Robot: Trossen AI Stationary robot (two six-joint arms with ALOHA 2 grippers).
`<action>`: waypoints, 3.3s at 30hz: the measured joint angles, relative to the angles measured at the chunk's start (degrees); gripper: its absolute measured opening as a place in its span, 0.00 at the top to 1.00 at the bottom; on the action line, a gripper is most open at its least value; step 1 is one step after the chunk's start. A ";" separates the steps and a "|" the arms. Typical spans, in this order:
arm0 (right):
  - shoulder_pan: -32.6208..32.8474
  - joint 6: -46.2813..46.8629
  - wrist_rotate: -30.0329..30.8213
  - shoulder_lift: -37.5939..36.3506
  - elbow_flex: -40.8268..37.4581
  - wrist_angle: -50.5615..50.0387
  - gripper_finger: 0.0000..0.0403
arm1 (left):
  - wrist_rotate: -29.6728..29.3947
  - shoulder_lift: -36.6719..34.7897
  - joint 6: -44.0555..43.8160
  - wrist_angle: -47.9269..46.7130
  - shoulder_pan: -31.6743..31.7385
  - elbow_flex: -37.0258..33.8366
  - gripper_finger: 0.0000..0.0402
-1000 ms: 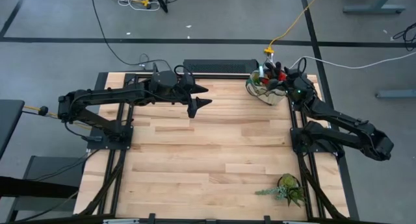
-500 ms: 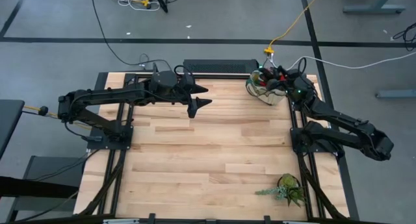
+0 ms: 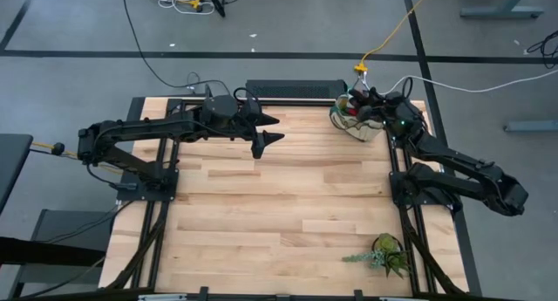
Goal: Pick & Place Garden tools in Gardening bag
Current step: Put the red gloves into the gardening bag, then return to Home Position
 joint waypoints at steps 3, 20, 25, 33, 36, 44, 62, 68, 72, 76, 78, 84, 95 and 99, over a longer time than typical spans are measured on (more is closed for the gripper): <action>0.02 1.14 -1.44 0.00 0.00 2.46 0.98 | 0.00 0.00 0.00 0.00 0.01 0.00 0.31; 0.02 4.46 -0.68 0.02 0.00 8.66 0.99 | 0.00 0.00 0.02 0.00 0.00 0.00 0.31; 0.00 4.30 1.86 0.02 0.00 8.51 0.99 | 0.00 0.00 0.02 -0.02 0.01 0.00 0.31; 0.00 6.05 5.50 0.02 0.00 8.09 0.91 | 0.00 0.00 0.05 -0.02 0.00 0.00 0.31; 0.02 5.79 6.41 0.02 0.00 7.44 0.84 | 0.00 0.00 0.05 -0.04 0.01 0.00 0.31; 0.02 6.03 8.80 0.02 0.00 7.40 0.57 | 0.00 0.00 0.04 -0.04 0.00 0.00 0.31; 0.02 0.00 3.05 0.00 0.01 7.55 0.29 | 0.00 0.00 -0.20 -0.06 0.00 0.00 0.31; 0.02 -2.26 -6.40 0.00 0.01 7.50 0.32 | 0.01 0.00 -1.77 -0.04 0.01 0.00 0.31; 0.06 -3.01 -12.39 0.00 0.02 7.47 0.36 | 0.02 0.00 -1.75 -0.04 0.02 0.00 0.31; 0.17 -1.51 -16.74 0.00 0.02 7.45 0.43 | 0.01 0.00 -1.88 -0.04 0.02 0.00 0.31; 0.47 -1.53 -17.51 0.00 0.00 7.48 0.47 | 0.02 0.00 -1.78 -0.04 0.02 0.00 0.31; 2.92 0.57 -18.39 0.00 0.00 7.98 0.63 | 0.02 0.00 -1.62 -0.02 0.02 0.00 0.31; 10.70 2.99 -28.21 0.02 0.02 9.23 0.86 | 0.01 0.00 -1.55 -0.01 0.02 0.00 0.31; 14.44 2.97 -28.26 0.02 0.02 9.22 0.91 | 0.00 0.00 -1.53 0.00 0.02 0.00 0.31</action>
